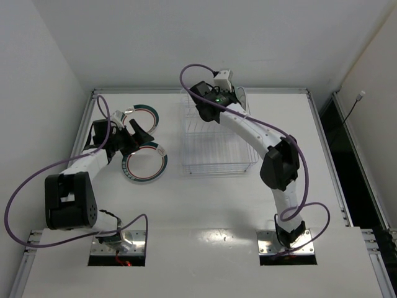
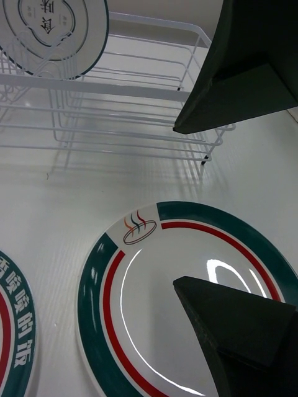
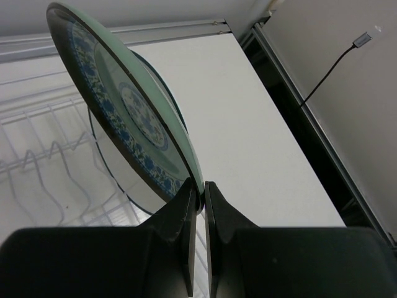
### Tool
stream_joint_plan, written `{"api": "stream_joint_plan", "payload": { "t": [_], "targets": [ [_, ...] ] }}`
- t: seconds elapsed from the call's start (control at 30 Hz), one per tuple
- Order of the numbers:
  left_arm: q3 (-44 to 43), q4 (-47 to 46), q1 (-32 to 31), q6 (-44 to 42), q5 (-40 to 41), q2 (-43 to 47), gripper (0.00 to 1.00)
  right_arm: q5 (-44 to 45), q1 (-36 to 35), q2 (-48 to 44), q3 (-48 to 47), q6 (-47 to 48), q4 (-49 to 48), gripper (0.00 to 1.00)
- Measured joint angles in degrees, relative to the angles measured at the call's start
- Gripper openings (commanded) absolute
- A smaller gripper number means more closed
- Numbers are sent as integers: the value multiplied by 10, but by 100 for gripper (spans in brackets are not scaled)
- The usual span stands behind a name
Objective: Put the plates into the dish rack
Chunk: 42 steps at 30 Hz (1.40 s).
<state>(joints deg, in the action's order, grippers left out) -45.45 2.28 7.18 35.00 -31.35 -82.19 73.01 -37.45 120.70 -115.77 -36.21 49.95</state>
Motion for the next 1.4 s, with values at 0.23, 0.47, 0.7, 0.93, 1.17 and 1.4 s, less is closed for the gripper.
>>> {"api": "stream_joint_plan", "payload": {
  "t": [0.23,0.47,0.7,0.93,1.17,1.4],
  "targets": [
    [0,-3,0,0,-4,-3,100,-23,19,9,33,-2,-9,0],
    [1,-3,0,0,-4,-5,100,-88,39,54,42,-5,-20,1],
    [3,-3,0,0,-5,-12,100,-148,50,59,52,-4,-32,43],
    [3,-3,0,0,-4,-14,100,-143,43,23,32,35,-27,47],
    [3,3,0,0,26,-7,100,-319,-22,-219,122,124,-213,70],
    [58,26,17,22,122,105,100,-445,-28,-304,139,140,-320,71]
  ]
}}
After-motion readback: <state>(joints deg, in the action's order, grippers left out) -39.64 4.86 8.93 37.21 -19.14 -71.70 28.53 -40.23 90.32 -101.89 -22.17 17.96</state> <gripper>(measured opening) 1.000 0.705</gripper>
